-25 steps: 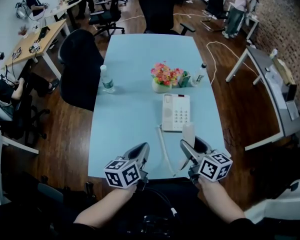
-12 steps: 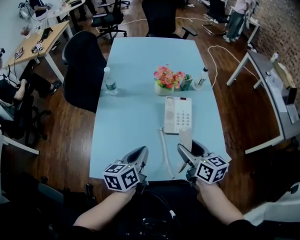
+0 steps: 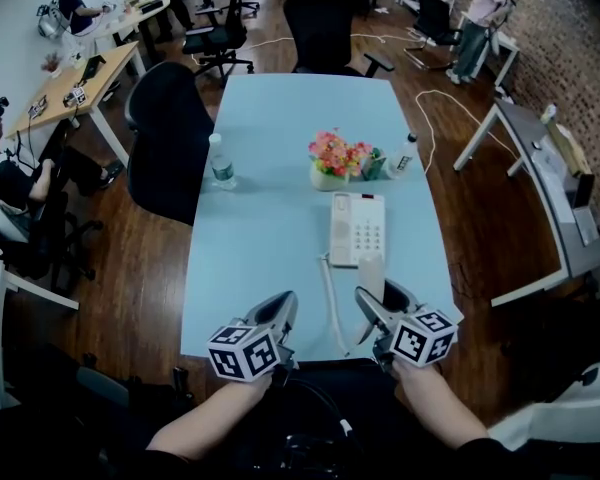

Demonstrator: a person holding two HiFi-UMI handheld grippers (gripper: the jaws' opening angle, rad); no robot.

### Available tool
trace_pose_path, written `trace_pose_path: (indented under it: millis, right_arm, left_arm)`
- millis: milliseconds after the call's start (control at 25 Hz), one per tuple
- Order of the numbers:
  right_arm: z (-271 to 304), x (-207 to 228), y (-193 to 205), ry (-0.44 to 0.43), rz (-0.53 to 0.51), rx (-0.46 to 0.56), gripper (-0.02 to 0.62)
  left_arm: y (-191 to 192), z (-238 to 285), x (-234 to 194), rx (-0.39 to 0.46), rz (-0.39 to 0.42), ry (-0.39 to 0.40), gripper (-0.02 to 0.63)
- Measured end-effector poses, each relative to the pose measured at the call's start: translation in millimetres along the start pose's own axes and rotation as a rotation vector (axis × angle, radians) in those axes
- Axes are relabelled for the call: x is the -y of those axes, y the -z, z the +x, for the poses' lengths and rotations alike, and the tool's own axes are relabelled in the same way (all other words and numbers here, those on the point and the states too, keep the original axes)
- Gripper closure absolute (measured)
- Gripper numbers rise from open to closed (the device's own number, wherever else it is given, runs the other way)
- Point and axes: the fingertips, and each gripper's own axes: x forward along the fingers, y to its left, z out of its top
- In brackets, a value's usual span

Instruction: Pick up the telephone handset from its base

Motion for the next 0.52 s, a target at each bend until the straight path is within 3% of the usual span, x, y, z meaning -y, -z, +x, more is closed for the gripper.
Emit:
trace_pose_path:
  millis: [520]
  right_arm:
    - [5.9, -6.1, -2.3, -0.012, -0.016, -0.014, 0.348]
  left_arm:
    - [-3.8, 0.0, -2.6, -0.003, 0.010, -0.002, 0.615]
